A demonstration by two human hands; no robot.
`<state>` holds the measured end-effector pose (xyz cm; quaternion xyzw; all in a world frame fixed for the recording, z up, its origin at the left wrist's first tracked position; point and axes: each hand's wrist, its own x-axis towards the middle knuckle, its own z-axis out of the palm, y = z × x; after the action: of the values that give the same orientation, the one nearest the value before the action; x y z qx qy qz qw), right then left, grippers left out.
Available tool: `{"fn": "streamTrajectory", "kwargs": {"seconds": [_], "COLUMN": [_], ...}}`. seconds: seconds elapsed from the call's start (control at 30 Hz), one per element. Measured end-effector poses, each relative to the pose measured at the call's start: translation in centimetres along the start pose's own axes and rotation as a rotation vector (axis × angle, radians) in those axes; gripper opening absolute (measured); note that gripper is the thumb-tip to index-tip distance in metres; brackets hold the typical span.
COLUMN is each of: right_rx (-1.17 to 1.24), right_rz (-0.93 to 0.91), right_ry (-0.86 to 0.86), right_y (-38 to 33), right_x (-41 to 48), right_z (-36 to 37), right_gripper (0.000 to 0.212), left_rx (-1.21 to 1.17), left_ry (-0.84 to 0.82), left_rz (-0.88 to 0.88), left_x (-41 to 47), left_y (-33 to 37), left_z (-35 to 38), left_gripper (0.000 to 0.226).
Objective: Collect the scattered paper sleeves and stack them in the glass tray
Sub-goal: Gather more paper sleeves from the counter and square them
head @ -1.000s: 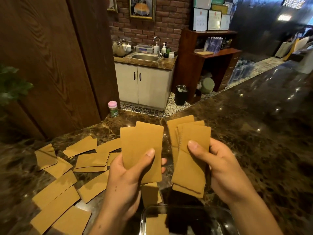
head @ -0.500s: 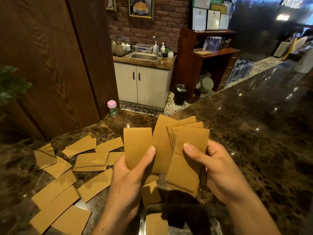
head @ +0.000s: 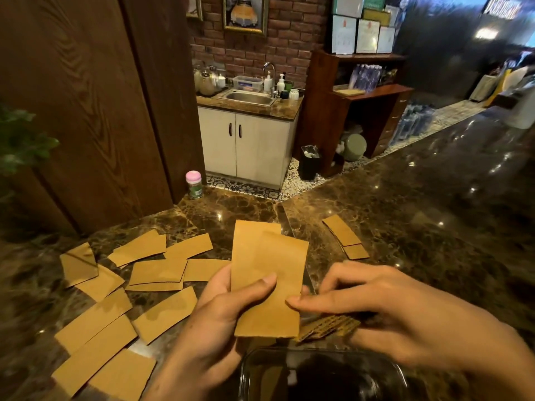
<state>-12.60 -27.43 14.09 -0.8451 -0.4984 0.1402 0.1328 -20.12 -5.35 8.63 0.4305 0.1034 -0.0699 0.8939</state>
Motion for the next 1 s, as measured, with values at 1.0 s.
{"fn": "streamTrajectory", "kwargs": {"seconds": [1.0], "right_rx": [0.879], "right_rz": [0.202], "right_ry": [0.737], "right_y": [-0.3], "right_x": [1.9], "right_z": [-0.4], "right_gripper": [0.025], "left_rx": [0.216], "left_ry": [-0.075], "left_rz": [0.262], "left_x": [0.7], "left_y": [-0.4], "left_z": [0.0], "left_gripper": [0.026]}}
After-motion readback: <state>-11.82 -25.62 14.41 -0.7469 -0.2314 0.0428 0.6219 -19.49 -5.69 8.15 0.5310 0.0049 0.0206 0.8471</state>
